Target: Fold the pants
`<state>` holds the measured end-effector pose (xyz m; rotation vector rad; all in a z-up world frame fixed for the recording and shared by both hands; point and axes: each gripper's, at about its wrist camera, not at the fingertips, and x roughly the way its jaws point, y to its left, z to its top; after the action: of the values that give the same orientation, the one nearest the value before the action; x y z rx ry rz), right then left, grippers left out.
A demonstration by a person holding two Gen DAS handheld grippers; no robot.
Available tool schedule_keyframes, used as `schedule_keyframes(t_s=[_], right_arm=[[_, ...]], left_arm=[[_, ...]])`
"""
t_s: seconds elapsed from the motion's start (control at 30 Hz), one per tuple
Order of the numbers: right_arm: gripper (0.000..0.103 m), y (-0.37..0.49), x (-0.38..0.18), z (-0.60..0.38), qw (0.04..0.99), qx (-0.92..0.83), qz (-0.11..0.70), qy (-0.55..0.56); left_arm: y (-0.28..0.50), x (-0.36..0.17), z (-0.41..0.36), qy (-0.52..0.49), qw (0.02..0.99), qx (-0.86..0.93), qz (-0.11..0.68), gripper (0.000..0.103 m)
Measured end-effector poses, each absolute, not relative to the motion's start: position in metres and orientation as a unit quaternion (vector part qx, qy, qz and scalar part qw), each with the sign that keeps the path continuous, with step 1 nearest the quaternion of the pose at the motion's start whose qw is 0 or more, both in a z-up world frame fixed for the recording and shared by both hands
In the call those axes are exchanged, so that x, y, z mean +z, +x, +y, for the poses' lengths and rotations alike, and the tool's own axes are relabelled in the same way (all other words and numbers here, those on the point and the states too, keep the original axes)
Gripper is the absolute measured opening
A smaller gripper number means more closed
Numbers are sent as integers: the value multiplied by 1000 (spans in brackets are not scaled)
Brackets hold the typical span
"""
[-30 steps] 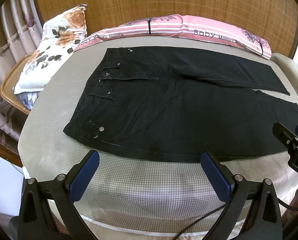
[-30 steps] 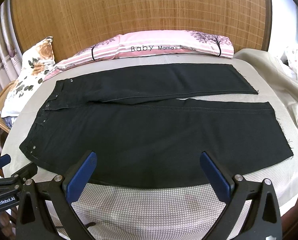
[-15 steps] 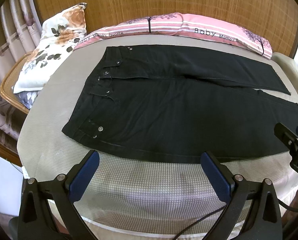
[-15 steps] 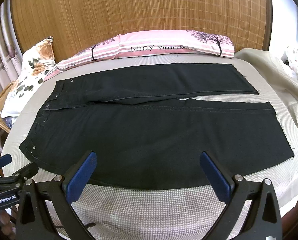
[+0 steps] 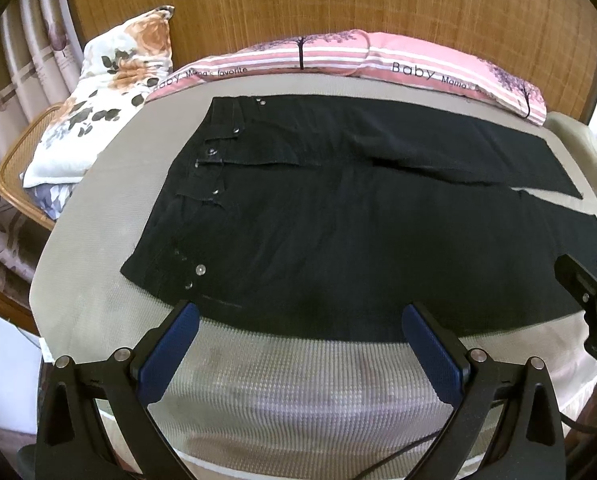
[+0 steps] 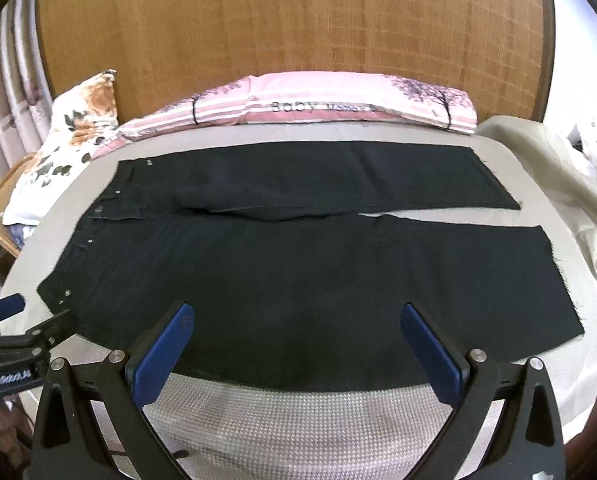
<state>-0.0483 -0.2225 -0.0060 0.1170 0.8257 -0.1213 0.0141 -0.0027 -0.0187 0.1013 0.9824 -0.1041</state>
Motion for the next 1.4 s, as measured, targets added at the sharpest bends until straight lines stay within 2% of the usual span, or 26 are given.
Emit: schedule_keyframes(t_s=[0.23, 0.43, 0.6, 0.67, 0.9, 1.07, 1.2, 1.4], right_arm=[[103, -35, -7, -234, 903, -57, 420, 63], [103, -10, -3, -246, 893, -67, 437, 86], [103, 18, 6, -247, 912, 1, 403, 78], [103, 36, 4, -245, 907, 18, 415, 72], [103, 84, -5, -246, 895, 37, 428, 121], [103, 114, -12, -242, 893, 45, 429, 128], [103, 134, -21, -241, 889, 45, 437, 130], [103, 161, -43, -237, 877, 41, 461, 129]], left_arm=[[35, -3, 13, 31, 889, -65, 452, 101], [84, 14, 49, 15, 898, -49, 436, 101], [139, 21, 80, -4, 901, -42, 431, 96], [169, 20, 95, -15, 901, -41, 431, 88], [261, -4, 127, -77, 883, -90, 455, 74], [316, -43, 142, -138, 847, -131, 496, 55], [346, -76, 152, -167, 829, -135, 516, 50], [371, -97, 155, -196, 808, -179, 526, 38]])
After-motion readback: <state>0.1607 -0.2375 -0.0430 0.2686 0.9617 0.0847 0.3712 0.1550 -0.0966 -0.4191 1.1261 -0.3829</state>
